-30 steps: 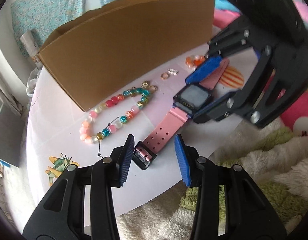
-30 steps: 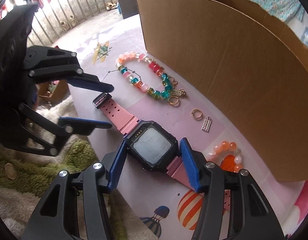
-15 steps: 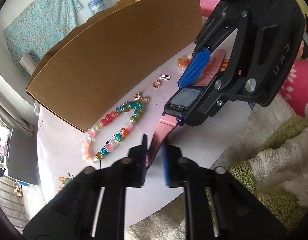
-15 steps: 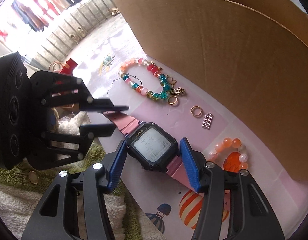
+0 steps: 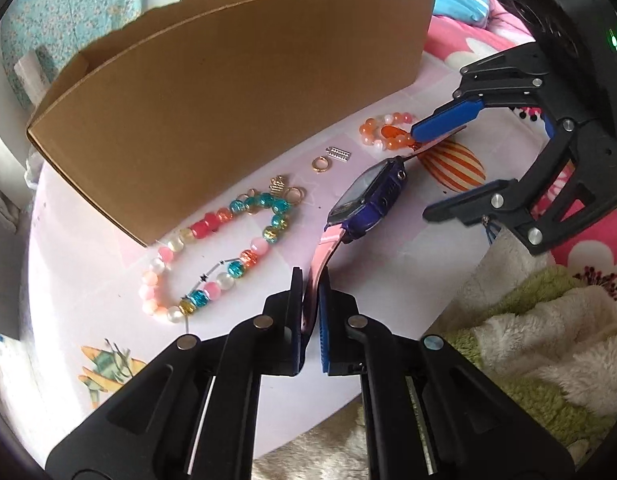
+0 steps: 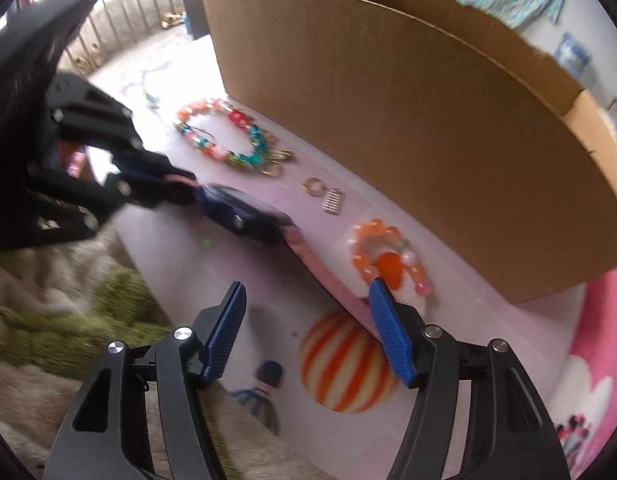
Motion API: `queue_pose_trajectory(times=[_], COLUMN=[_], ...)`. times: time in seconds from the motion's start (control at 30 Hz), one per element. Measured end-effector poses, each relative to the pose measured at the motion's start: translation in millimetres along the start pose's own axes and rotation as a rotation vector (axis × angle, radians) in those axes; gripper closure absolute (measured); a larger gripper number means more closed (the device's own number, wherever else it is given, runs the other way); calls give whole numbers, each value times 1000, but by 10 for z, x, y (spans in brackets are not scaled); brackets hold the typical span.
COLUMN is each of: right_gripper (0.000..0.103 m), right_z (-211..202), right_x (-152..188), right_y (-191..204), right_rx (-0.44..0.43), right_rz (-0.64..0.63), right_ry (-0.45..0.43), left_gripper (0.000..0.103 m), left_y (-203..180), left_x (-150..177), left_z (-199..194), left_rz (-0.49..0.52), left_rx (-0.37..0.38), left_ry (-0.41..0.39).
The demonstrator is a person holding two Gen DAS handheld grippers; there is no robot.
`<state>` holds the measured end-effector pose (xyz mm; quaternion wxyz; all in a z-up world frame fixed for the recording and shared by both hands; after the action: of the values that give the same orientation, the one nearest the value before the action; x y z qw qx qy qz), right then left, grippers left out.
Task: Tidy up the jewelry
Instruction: 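Lift the pink watch with the left tool and drop it into the box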
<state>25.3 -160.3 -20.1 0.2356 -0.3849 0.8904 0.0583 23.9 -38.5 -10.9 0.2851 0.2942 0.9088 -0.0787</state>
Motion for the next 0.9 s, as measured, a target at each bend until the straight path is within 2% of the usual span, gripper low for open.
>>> queue_pose_trajectory(times=[0.1, 0.13, 0.23, 0.33, 0.4, 0.6, 0.67, 0.8, 0.9], right_gripper=[62, 69, 87, 96, 98, 98, 98, 99, 99], right_z=[-13, -22, -52, -22, 10, -201, -332, -694, -915], right_x=[49, 61, 91, 141, 182, 183, 65, -110, -335], right_y=[-20, 15, 193, 462, 632, 685, 706, 589, 411], right_rx=[60, 100, 284, 460, 560, 627, 665, 739, 762], right_rz=[12, 2, -72, -169, -229, -124, -117, -109, -117], right_ry=[-18, -23, -47, -74, -96, -176, -221, -328, -397], left_gripper=[96, 96, 96, 97, 99, 100, 100, 100, 100], left_y=[6, 13, 34, -94, -157, -225, -269, -239, -59], left_x=[-17, -16, -82, -2, 12, -48, -108, -359, -706], left_z=[17, 11, 48, 61, 46, -125, -269, -657, -911], left_rz=[3, 2, 16, 58, 82, 101, 119, 91, 55], left_rx=[2, 2, -27, -80, -115, -144, -169, -164, -129], left_ry=[1, -1, -17, -37, -49, -112, -156, -260, -331])
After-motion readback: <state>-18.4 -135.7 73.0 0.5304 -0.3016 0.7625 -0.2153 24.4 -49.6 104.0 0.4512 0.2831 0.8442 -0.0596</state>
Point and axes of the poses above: each gripper's, at about its wrist camera, not at the fingertips, and z roughly the way its jaws point, y to its left, x to its underside, the point moved 1 cm from there along z, roughly the way its jaws point, and after that the axes turned 4 degrees about -y, right-handed, at the moved point
